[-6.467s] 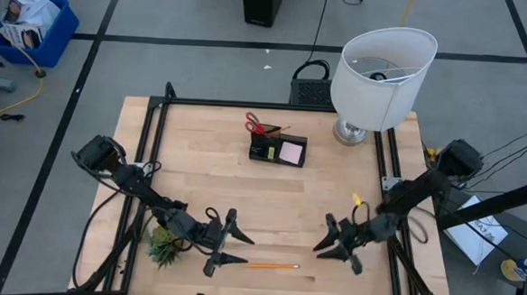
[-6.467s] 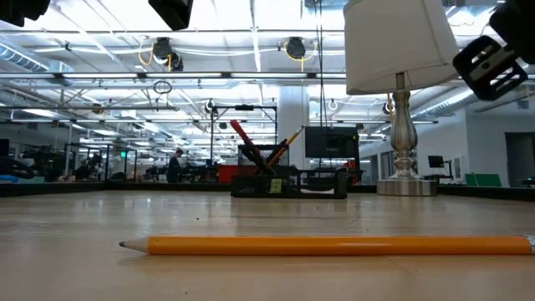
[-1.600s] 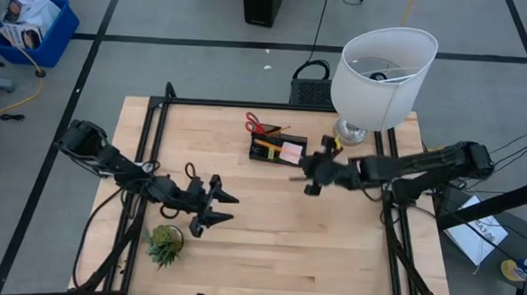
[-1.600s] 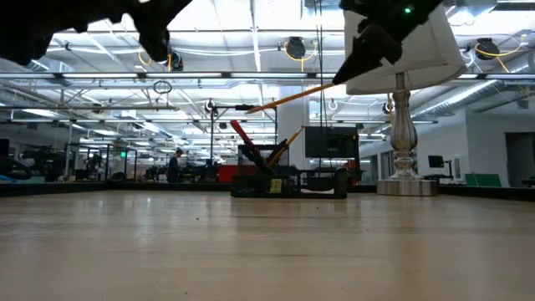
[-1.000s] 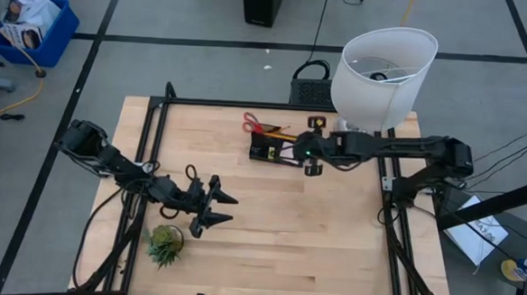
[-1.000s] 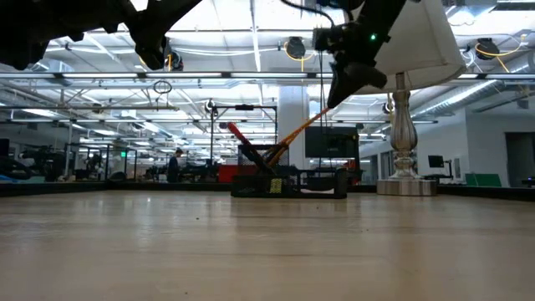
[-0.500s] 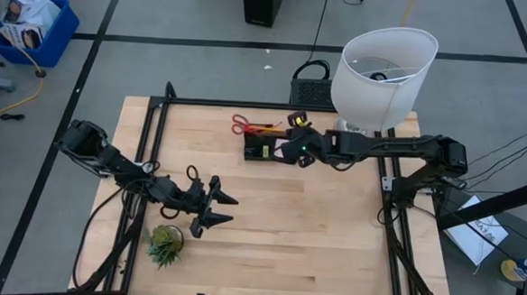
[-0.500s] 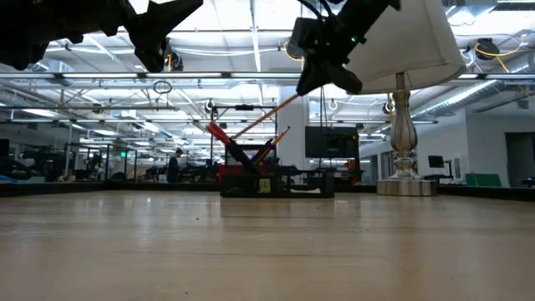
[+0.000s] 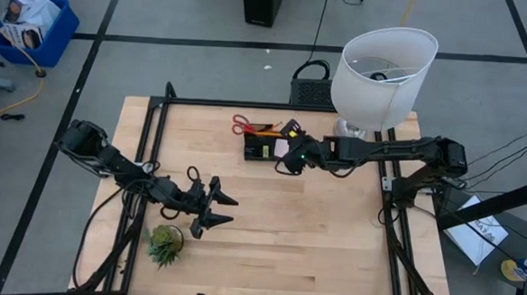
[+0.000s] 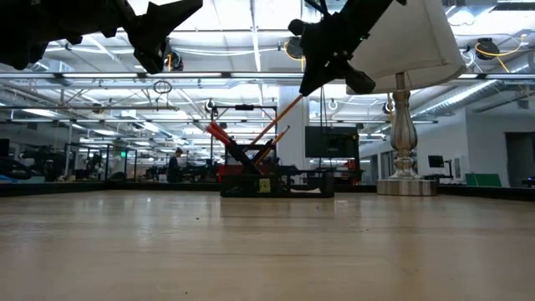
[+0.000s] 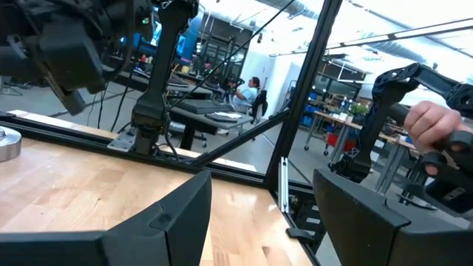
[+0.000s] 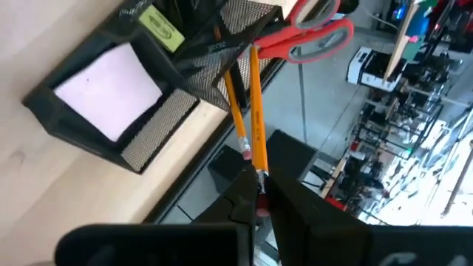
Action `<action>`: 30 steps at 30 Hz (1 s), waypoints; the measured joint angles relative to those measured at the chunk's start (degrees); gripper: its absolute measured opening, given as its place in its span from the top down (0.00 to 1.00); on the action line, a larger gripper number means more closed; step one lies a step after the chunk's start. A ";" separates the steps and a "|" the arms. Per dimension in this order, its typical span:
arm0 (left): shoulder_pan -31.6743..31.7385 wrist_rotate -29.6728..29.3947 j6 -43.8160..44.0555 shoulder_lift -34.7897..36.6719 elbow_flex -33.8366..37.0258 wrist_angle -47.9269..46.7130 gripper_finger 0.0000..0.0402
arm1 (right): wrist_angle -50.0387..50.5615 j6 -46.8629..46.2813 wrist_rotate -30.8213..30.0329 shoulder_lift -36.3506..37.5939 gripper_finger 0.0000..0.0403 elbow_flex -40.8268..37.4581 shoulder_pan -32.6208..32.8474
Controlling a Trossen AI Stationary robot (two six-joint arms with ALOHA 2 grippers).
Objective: Pick and place office supplies into organizer
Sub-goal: Put the yellow pencil into the desk organizer
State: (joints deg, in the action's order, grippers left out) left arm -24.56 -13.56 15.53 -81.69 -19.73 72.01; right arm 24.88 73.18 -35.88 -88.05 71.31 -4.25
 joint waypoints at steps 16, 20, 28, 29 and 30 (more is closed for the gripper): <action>0.00 -0.02 0.01 0.00 0.00 -1.00 0.39 | -11.33 12.83 1.40 -0.02 0.77 0.00 -1.75; 0.00 -0.02 0.15 0.00 0.00 -1.45 0.39 | -11.86 9.40 3.21 -0.04 0.69 -0.02 -1.81; 0.00 -0.01 0.74 0.00 0.00 -1.61 0.39 | -13.85 -2.53 2.21 -0.52 0.63 -0.02 -2.83; 0.00 0.00 1.05 0.00 0.00 -1.64 0.39 | -13.47 -7.06 1.18 -0.48 0.64 -0.02 -2.81; 0.00 0.00 1.14 0.00 0.00 -1.66 0.39 | -12.41 -12.01 0.71 -0.10 0.64 -0.02 -2.80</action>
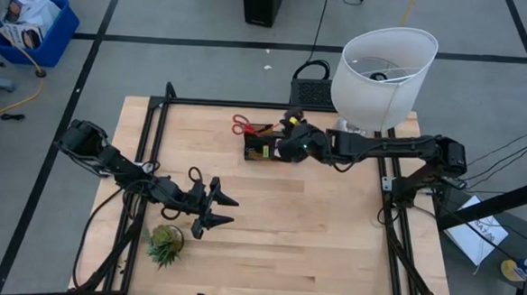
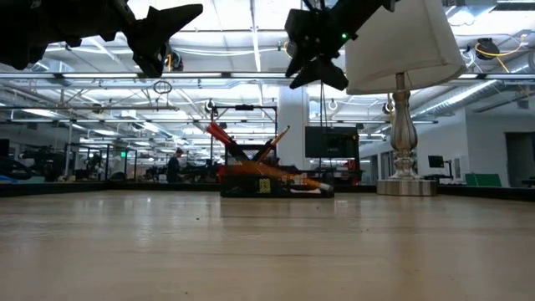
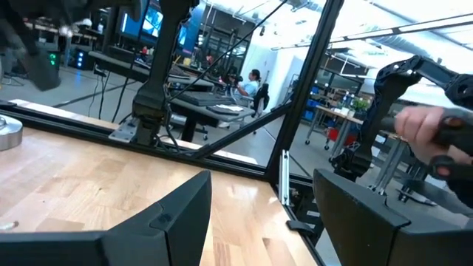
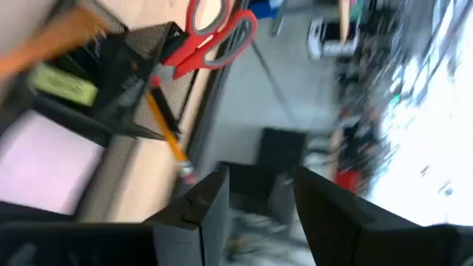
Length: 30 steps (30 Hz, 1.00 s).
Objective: Pick and place office supplies into organizer
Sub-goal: Put the yellow pencil into the desk organizer
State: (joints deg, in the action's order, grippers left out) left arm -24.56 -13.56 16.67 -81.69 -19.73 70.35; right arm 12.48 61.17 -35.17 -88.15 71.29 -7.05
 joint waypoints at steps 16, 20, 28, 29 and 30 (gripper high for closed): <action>-0.75 -0.61 1.94 -0.09 -0.04 -2.65 0.39 | -7.28 -48.86 44.41 2.54 0.66 -19.65 0.04; -2.01 -2.13 1.59 -0.09 -0.04 -2.63 0.39 | -21.46 -48.50 48.94 2.55 0.66 -30.54 0.39; -2.52 -6.05 0.82 -0.09 -0.04 -2.79 0.39 | -56.57 -49.69 47.33 2.13 0.67 -50.40 0.42; -2.51 -6.05 0.42 -0.09 -0.04 -2.80 0.39 | -58.74 -49.99 46.09 2.10 0.67 -52.06 0.42; -2.51 -6.07 0.22 -0.09 -0.04 -2.74 0.39 | -59.84 -50.46 45.26 1.65 0.67 -53.10 0.36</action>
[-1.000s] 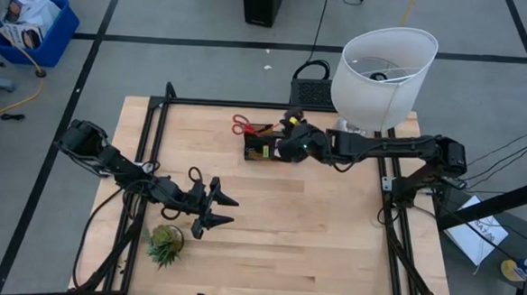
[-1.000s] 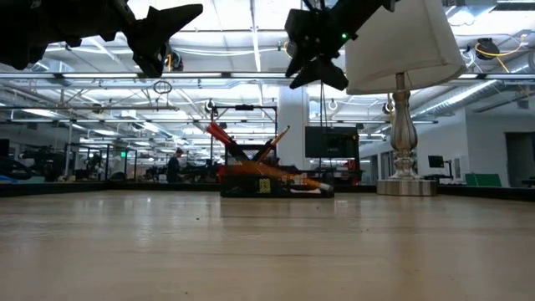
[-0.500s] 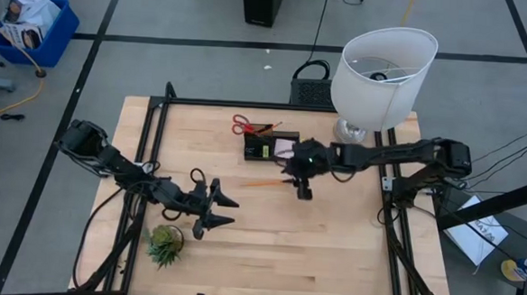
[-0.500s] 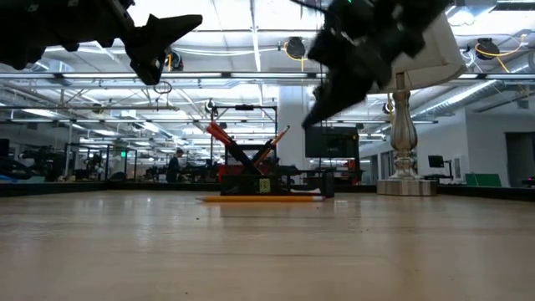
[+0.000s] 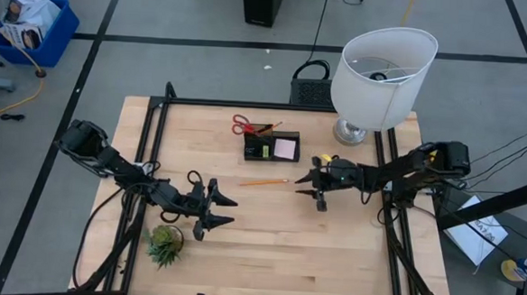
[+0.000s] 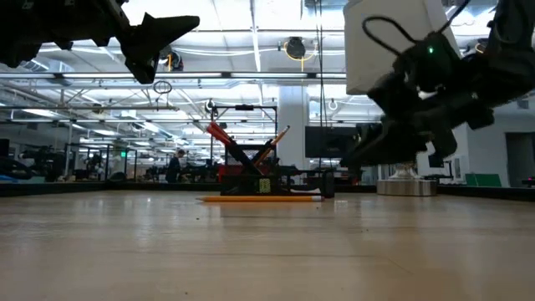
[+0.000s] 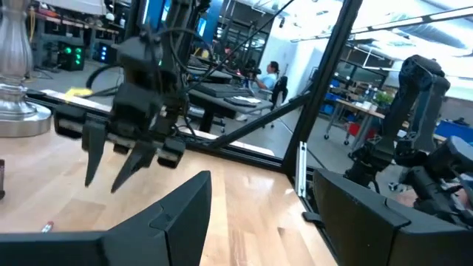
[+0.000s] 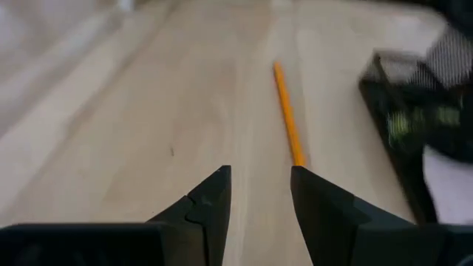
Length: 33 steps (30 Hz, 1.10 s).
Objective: Pick and place office supplies into organizer
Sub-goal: Put the yellow pencil into the desk organizer
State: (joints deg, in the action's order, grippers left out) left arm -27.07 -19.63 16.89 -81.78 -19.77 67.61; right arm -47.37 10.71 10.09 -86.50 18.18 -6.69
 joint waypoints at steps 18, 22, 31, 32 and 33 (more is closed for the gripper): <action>0.42 -1.97 -1.68 0.02 -0.04 0.38 0.39 | -3.00 -6.19 -5.05 -10.53 0.41 5.00 -4.36; 0.39 -1.49 -1.51 0.02 -0.04 -0.06 0.39 | -3.03 -5.32 -2.38 -14.10 0.41 7.08 -4.77; 0.24 -1.41 -0.76 0.02 -0.04 -0.50 0.39 | -6.51 -4.96 0.48 -24.05 0.47 10.96 -4.84; 0.24 -1.41 -0.40 0.02 -0.04 -0.52 0.39 | -7.15 -5.51 0.48 -24.66 0.48 11.03 -4.84; 0.24 -1.38 -0.22 0.02 -0.04 -0.54 0.39 | -7.62 -6.21 0.40 -25.00 0.49 11.01 -4.84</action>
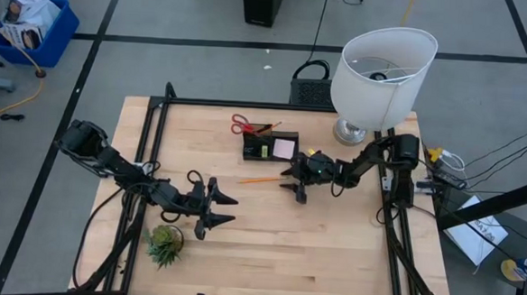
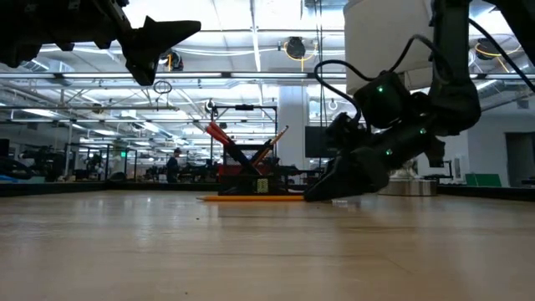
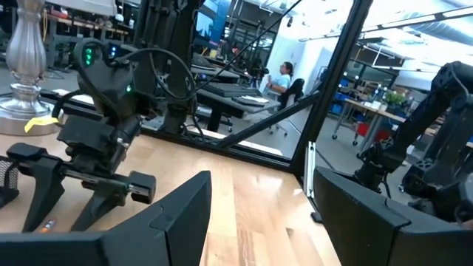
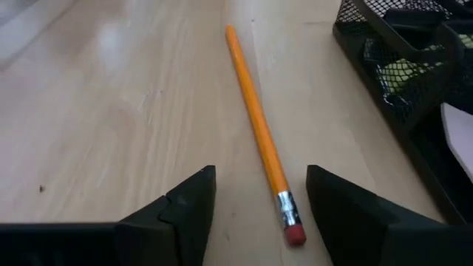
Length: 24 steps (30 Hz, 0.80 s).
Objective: Pick and place office supplies into organizer
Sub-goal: Put the yellow pencil into the desk organizer
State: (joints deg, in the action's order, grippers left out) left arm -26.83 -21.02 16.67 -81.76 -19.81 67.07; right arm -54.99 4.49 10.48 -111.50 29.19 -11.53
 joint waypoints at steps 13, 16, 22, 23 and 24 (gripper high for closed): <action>-0.79 0.13 0.33 0.00 0.00 -0.08 0.39 | 0.41 -2.32 -0.49 -0.60 0.86 -3.44 0.17; -0.76 0.11 0.16 0.00 0.00 -0.08 0.39 | -0.97 -4.87 -0.24 -0.68 0.95 -4.20 0.29; -0.74 0.07 0.41 0.00 0.00 -0.08 0.39 | -6.99 -11.01 4.56 -0.84 0.93 -4.65 2.39; -0.74 0.07 0.36 0.00 0.00 -0.08 0.39 | -8.59 -11.66 5.00 -0.84 0.93 -4.66 3.01; -0.74 0.04 0.21 0.00 0.00 -0.08 0.39 | -10.28 -11.81 5.37 -0.62 0.93 -4.73 3.58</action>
State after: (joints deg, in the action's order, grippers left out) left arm -27.57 -20.97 16.88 -81.76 -19.81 66.98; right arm -65.27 -7.32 15.85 -112.12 24.46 -7.95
